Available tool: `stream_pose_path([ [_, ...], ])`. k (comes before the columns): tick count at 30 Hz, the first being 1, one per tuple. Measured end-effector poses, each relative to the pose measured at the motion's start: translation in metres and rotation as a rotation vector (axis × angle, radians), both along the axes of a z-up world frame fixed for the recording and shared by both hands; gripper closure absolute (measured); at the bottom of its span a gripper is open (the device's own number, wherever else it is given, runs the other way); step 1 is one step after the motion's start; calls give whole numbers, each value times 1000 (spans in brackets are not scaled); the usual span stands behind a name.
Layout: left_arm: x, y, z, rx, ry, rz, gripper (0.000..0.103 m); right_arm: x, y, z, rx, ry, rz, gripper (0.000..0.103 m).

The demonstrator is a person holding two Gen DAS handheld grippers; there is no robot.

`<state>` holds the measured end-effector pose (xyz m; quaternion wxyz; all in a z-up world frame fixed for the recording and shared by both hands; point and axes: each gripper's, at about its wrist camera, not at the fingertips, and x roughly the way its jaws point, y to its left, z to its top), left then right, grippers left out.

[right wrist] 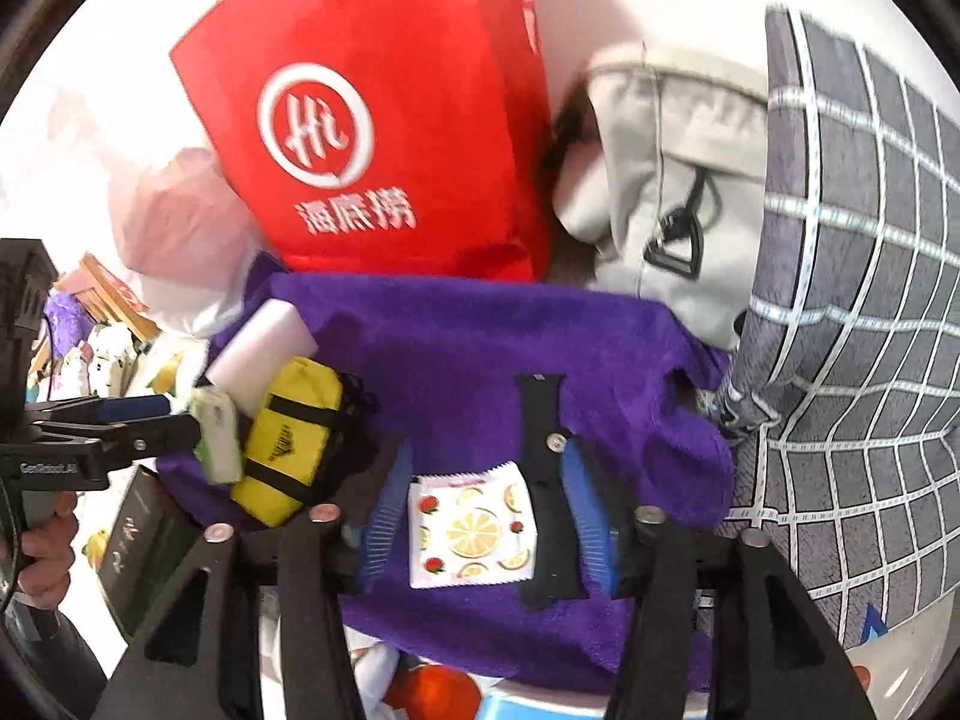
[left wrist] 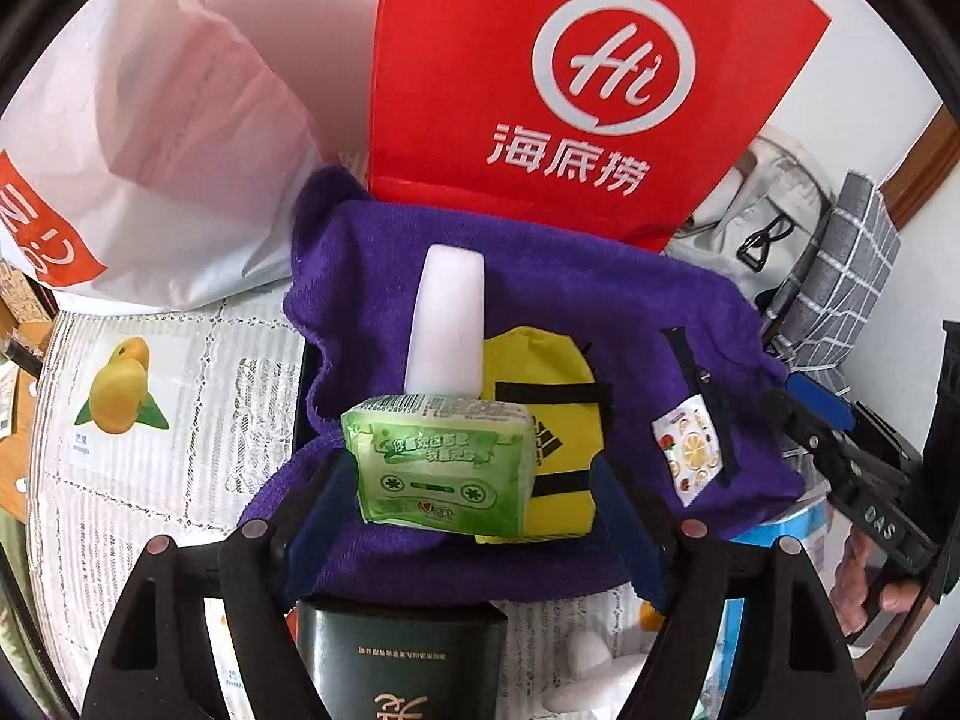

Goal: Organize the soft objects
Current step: 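Lower the tissue pack onto the towel and open the left tool while the right tool releases the green packet, then reach the right tool to the white gloves and grasp them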

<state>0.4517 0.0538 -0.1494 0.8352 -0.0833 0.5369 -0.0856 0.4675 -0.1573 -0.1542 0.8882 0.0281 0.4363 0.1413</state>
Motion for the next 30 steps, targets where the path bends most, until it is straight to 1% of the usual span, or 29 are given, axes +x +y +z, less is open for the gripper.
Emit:
stream_pose_path([
  [3, -4, 3, 9, -27, -13, -3, 25, -13, 10, 17, -1, -45, 11, 43],
  [6, -8, 1, 21, -19, -43, -8, 25, -31, 20, 28, 14, -79, 46, 41],
  [7, -10, 1, 25, -10, -56, -9, 25, -37, 21, 29, 26, -77, 59, 40],
  [10, -12, 1, 30, -6, -67, -7, 25, -57, 32, 18, 30, -8, 100, 37],
  [12, -12, 1, 32, -30, -66, -7, 25, -75, 39, 6, 2, 47, 150, 37],
  [14, -13, 0, 34, -55, -64, -14, 25, -97, 42, -8, 13, 93, 197, 37],
  [17, -18, -3, 42, -65, -83, -37, 25, -121, 48, -27, 14, 159, 235, 37],
  [21, -23, -2, 49, -87, -103, -46, 25, -143, 57, -37, 4, 181, 216, 37],
  [23, -23, -1, 50, -96, -102, -48, 25, -155, 63, -37, 16, 186, 234, 37],
  [25, -24, -1, 52, -105, -103, -52, 25, -164, 71, -37, 7, 177, 250, 37],
  [27, -25, 0, 54, -118, -106, -56, 25, -171, 80, -42, -51, 176, 246, 37],
  [30, -28, 0, 58, -129, -116, -62, 25, -170, 84, -55, -141, 160, 181, 37],
])
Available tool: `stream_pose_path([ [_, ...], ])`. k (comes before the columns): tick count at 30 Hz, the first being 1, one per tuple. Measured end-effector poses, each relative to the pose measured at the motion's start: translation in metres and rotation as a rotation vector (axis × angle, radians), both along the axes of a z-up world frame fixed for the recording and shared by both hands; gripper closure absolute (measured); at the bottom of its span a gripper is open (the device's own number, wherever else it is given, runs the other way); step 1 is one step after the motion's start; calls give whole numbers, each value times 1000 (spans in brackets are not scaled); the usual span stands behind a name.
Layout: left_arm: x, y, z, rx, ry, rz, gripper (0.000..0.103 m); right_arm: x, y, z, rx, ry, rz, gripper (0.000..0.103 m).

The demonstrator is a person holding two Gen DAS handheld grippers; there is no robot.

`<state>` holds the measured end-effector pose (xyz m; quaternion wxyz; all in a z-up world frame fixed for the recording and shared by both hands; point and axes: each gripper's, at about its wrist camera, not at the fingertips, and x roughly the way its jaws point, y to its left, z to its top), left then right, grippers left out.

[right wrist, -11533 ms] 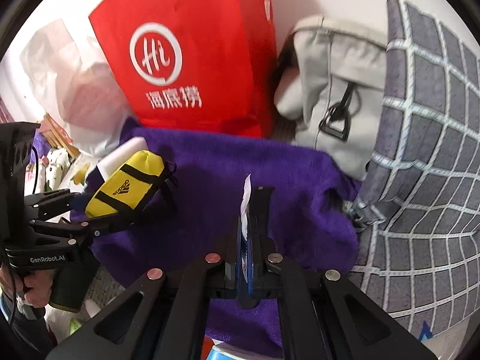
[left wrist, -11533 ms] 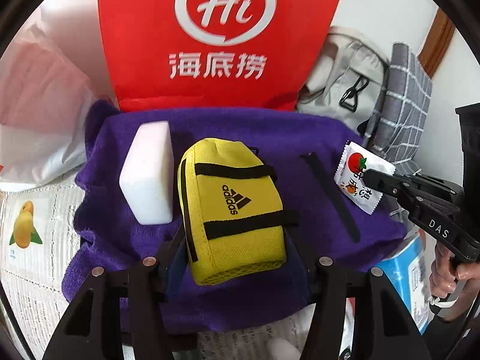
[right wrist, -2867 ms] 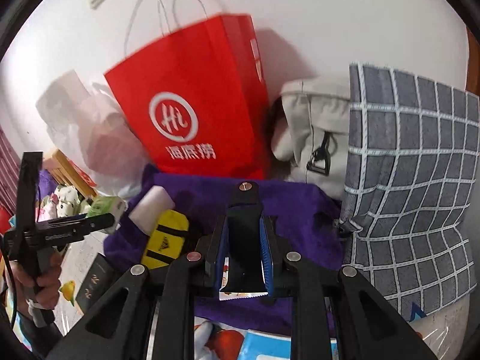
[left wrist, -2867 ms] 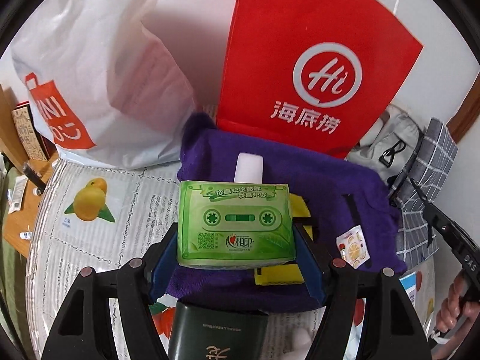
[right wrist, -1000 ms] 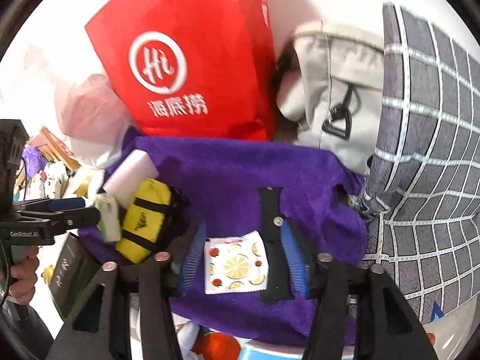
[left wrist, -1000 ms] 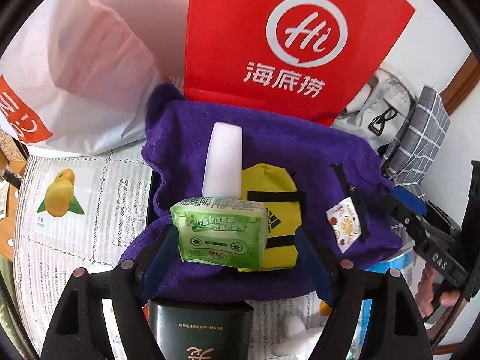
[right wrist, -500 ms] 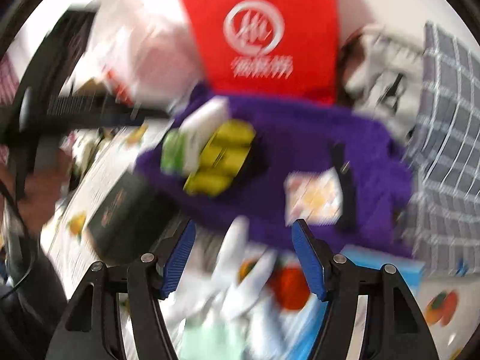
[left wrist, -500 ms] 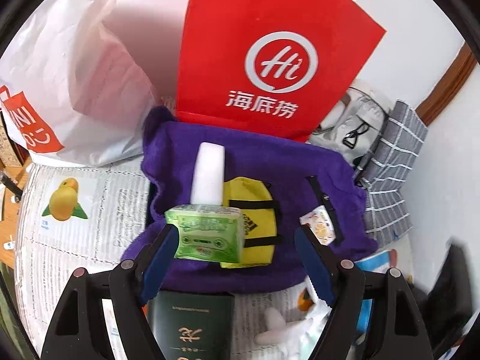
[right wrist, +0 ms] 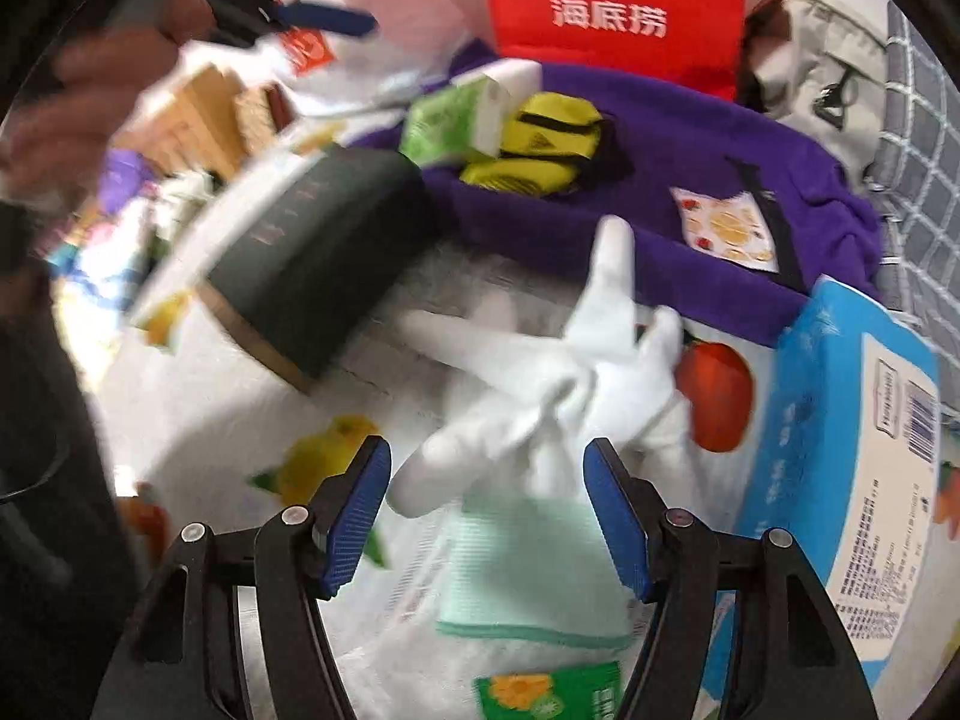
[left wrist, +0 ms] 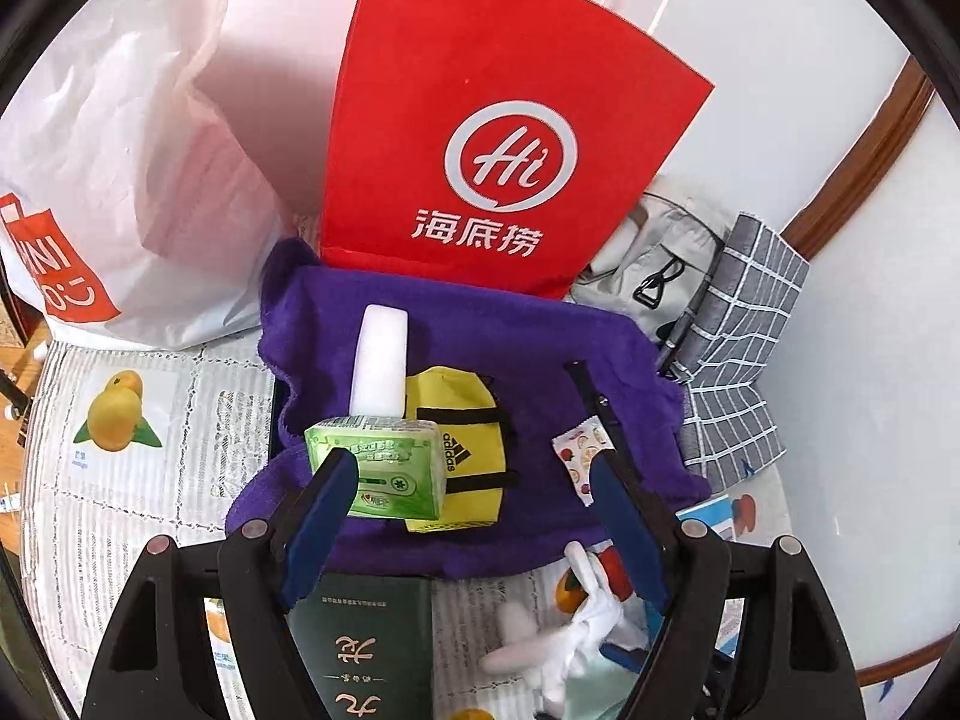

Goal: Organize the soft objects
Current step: 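Reach the right tool to the white gloves and grasp them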

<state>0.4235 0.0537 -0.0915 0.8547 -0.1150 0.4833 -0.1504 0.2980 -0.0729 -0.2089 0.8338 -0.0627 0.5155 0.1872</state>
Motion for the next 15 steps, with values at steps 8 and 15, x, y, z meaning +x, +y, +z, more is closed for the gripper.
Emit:
stream_pose_path([
  [8, -5, 1, 7, -12, -16, -12, 25, 1, 11, -13, -75, -66, -14, 75],
  [15, -6, 9, 11, -22, -27, 8, 25, -18, -5, 15, 79, -93, -1, 84],
])
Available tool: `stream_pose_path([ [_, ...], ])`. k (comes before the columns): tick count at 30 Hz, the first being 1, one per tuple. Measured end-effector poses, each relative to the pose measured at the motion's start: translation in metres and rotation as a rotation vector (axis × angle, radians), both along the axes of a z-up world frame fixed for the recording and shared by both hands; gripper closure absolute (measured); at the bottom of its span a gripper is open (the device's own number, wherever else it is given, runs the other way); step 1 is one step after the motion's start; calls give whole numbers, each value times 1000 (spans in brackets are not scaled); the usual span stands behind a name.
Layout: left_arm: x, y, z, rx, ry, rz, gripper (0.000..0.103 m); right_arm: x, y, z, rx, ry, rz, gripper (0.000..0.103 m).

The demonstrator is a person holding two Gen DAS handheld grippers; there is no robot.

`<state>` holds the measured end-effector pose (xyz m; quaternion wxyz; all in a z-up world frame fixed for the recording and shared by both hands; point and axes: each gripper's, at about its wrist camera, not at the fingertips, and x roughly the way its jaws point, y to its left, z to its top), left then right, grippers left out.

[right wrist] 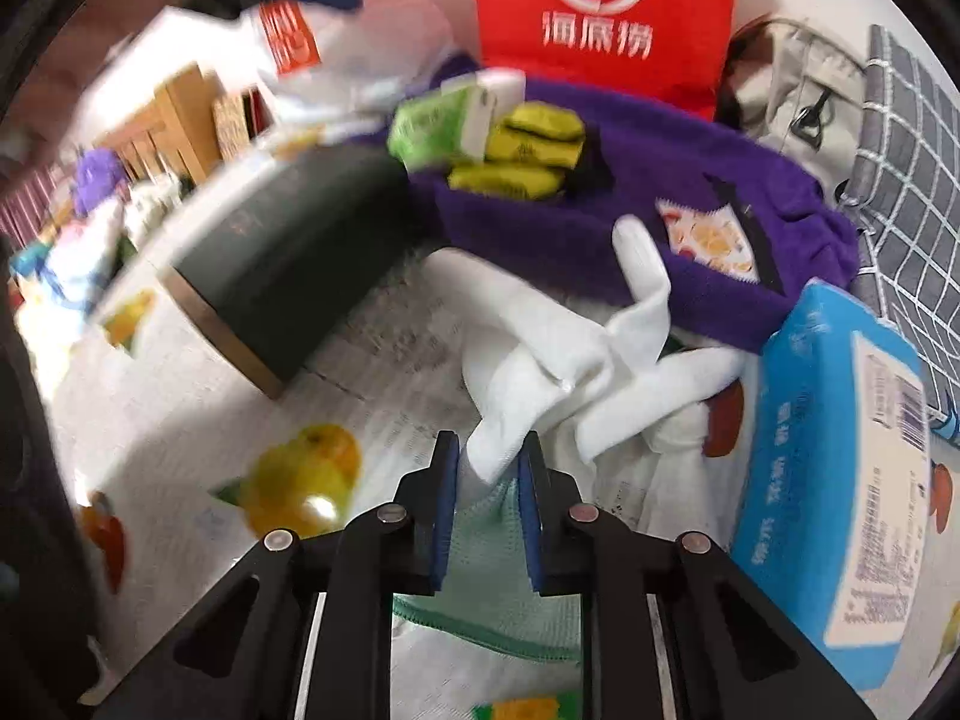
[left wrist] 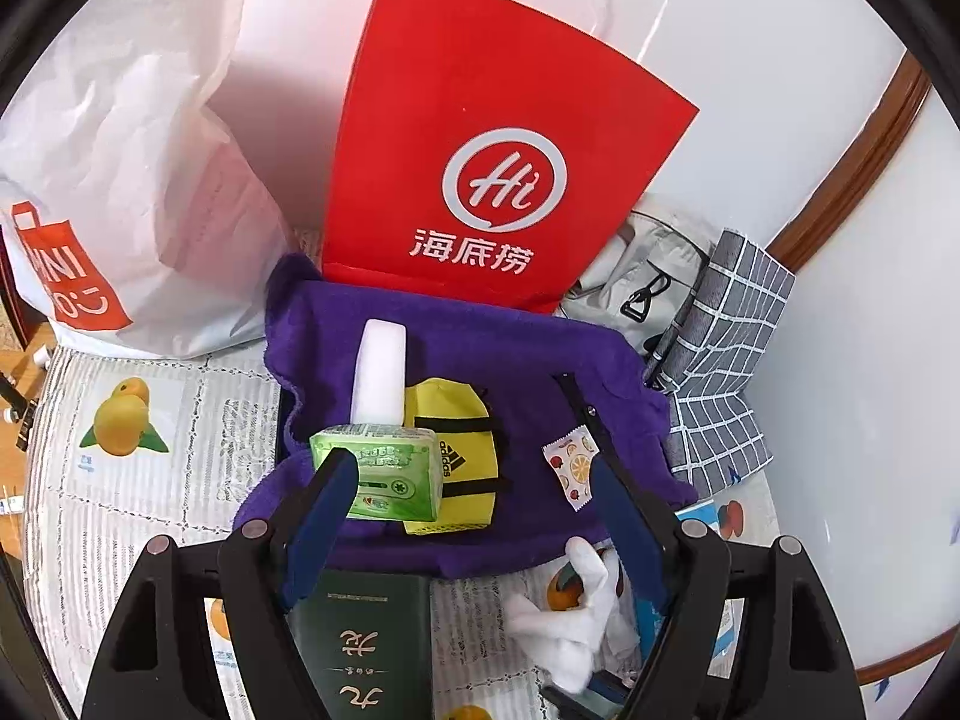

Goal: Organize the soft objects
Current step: 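Reach the right tool to the white gloves and grasp them, then grasp the green snack packet with the left tool while the right tool holds the gloves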

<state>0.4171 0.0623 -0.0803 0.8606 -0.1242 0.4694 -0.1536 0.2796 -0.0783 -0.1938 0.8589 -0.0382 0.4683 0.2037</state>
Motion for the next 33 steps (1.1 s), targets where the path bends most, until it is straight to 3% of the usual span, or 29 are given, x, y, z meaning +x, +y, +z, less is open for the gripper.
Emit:
stream_pose_path([
  [2, 0, 2, 1, 7, -1, 14, 25, -8, -7, 15, 64, -16, 7, 84],
  [9, -3, -2, 3, 16, -11, 6, 25, -30, -14, 57, 149, -88, -1, 84],
  [18, -13, -20, 12, 59, -42, -19, 25, -73, -43, 108, 210, -210, -53, 84],
  [24, -34, -39, 22, 91, -73, -43, 25, -103, -77, 120, 165, -228, -137, 84],
  [33, -103, -82, -3, 172, 3, -132, 25, -124, -125, 111, 84, -219, -278, 83],
])
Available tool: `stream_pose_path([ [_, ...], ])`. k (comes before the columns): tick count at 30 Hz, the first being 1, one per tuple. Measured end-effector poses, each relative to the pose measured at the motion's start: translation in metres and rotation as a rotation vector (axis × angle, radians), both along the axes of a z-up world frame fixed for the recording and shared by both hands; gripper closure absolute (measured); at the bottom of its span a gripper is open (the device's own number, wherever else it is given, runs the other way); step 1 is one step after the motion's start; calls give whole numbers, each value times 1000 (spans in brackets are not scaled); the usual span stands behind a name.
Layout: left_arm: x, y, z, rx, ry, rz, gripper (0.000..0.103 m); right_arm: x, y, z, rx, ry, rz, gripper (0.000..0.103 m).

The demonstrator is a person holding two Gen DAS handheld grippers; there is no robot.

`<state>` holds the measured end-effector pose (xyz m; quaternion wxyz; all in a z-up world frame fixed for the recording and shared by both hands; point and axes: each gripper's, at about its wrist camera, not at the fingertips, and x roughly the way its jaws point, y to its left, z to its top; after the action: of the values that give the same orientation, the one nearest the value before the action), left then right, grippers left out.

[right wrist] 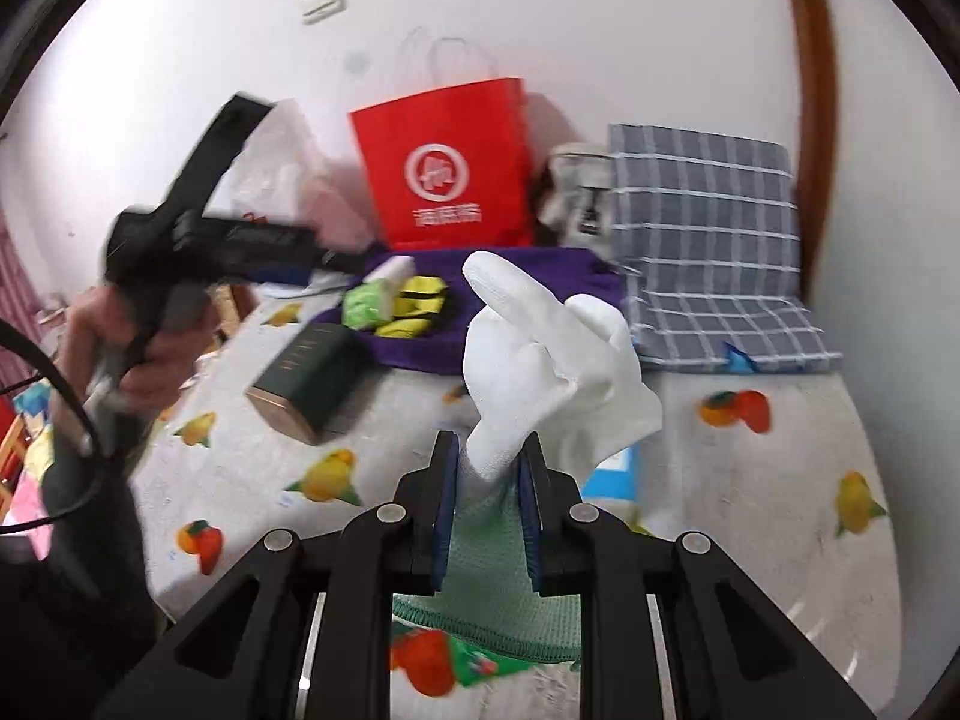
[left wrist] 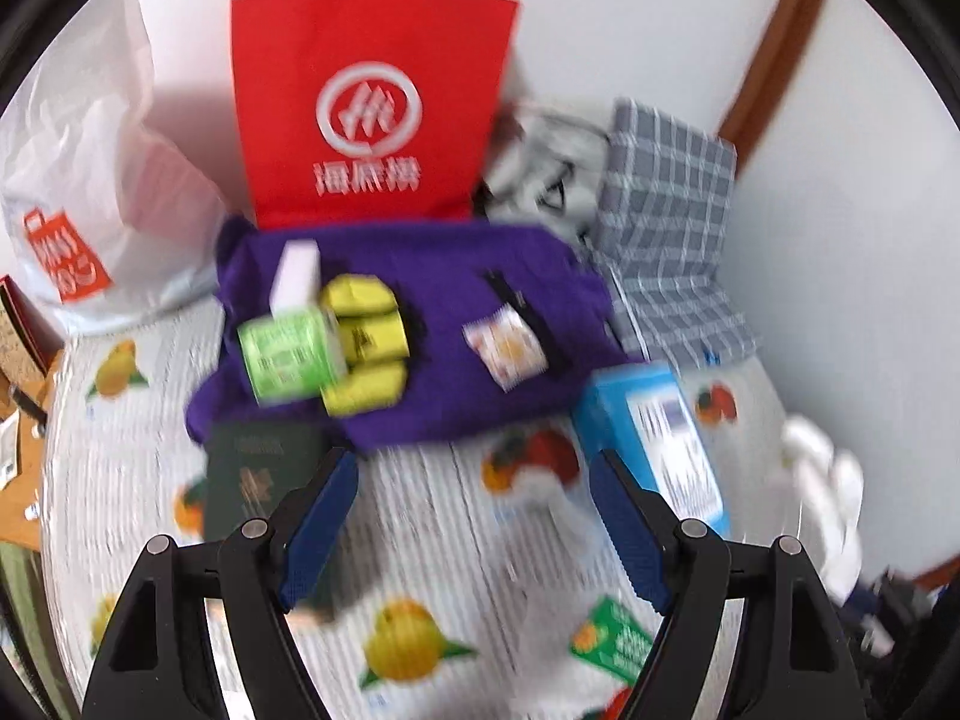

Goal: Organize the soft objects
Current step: 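Grasp the green snack packet with the left tool while the right tool holds the gloves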

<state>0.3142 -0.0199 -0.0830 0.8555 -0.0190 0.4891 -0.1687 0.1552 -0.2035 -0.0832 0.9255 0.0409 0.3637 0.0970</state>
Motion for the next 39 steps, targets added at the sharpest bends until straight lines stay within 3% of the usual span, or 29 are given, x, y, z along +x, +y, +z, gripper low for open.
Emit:
stream_pose_path([
  [12, -95, -45, -58, 13, 159, 24, 25, -35, -48, -29, -76, 49, -73, 83],
  [17, -117, -61, -82, -4, 216, 105, 25, -41, -68, -36, -59, 58, -77, 83],
  [31, -129, -111, -120, -9, 321, 181, 25, -45, -105, -44, -24, 36, -94, 83],
  [35, -125, -129, -130, 63, 328, 198, 23, -44, -113, -48, 2, 36, -86, 83],
  [39, -124, -142, -132, 110, 278, 217, 16, -43, -121, -53, 24, 42, -85, 83],
])
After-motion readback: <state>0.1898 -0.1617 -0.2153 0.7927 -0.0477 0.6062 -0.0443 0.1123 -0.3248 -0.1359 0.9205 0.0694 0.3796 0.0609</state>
